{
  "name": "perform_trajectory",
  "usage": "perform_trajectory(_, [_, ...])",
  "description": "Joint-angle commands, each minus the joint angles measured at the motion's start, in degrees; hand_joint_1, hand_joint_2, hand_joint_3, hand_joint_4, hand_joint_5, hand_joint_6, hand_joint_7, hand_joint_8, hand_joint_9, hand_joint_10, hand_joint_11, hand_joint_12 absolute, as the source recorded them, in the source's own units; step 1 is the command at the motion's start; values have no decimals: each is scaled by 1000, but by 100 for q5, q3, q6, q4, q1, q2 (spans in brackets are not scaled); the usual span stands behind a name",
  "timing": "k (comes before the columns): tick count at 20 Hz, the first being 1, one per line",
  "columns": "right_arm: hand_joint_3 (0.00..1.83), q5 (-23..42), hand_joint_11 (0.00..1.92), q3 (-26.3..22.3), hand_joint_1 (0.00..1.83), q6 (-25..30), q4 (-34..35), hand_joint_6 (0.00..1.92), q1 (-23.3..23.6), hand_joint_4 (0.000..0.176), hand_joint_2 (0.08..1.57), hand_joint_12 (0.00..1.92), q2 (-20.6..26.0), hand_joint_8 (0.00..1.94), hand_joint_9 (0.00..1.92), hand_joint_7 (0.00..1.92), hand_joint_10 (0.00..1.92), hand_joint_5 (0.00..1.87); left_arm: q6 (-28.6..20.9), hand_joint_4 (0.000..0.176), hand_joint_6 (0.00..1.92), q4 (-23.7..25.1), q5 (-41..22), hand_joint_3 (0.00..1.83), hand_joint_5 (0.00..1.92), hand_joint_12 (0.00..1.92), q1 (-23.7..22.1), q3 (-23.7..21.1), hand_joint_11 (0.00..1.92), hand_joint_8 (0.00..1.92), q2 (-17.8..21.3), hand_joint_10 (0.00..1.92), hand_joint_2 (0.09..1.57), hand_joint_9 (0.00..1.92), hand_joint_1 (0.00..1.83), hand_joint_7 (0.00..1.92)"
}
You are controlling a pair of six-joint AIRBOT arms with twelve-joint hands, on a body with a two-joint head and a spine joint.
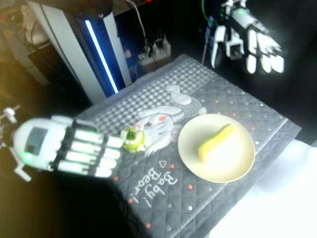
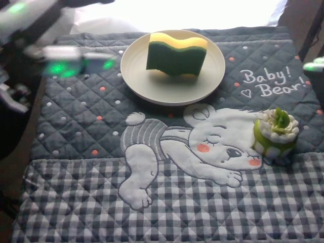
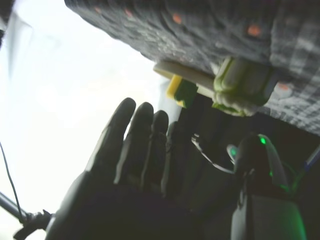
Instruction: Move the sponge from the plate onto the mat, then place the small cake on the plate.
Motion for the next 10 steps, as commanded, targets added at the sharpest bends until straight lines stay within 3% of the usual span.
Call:
perform_trajectory(1, [0,740,0,10,523,-8,179,0,89,150,947,129,60,1,60,45,0,27,-34,61,1,106,51,0,412,367,-258,156,0,1,-146,2,902,122,769,244])
perform_trajectory(2, [0,740,0,13,535,-9,145,0,142,154,931,113,52,0,22,15,0,5,-34,88,0,287,435,0,407,420,-576,415,0,0,-400,2,885,134,714,241])
perform_trajectory(3, [0,748,0,36,543,-9,128,0,160,159,924,111,21,0,7,3,0,0,-33,93,0,391,749,0,401,432,-781,647,0,0,-625,0,885,130,719,237])
perform_trajectory(4, [0,748,6,64,589,-9,99,0,188,148,923,116,-17,0,1,0,0,0,-32,101,0,470,999,0,395,529,-925,847,0,0,-810,1,885,156,700,244])
perform_trajectory(5, [0,745,46,86,556,-9,52,0,249,138,909,137,-59,5,19,14,7,0,-25,89,2,648,1341,0,417,625,-1116,1081,0,3,-1032,7,869,203,734,277])
perform_trajectory(6, [0,745,29,97,532,-9,39,0,269,153,898,132,-85,2,14,8,4,0,-13,88,2,743,1517,0,425,664,-1225,1214,0,5,-1164,7,865,219,761,298])
perform_trajectory(7, [0,745,14,114,483,-9,21,0,290,171,885,130,-116,3,25,11,8,0,6,55,0,914,1803,0,474,767,-1338,1433,27,1,-1389,10,858,317,822,385])
perform_trajectory(9, [0,743,0,140,548,-9,-20,0,325,170,900,101,-153,0,2,0,0,0,123,58,4,1103,2202,1,532,806,-1475,1681,61,5,-1665,13,865,390,836,454])
perform_trajectory(10, [0,741,32,161,488,-9,-38,0,346,174,888,112,-178,5,25,14,9,0,373,53,3,1104,2434,0,593,933,-1534,1802,11,4,-1823,12,879,436,819,519])
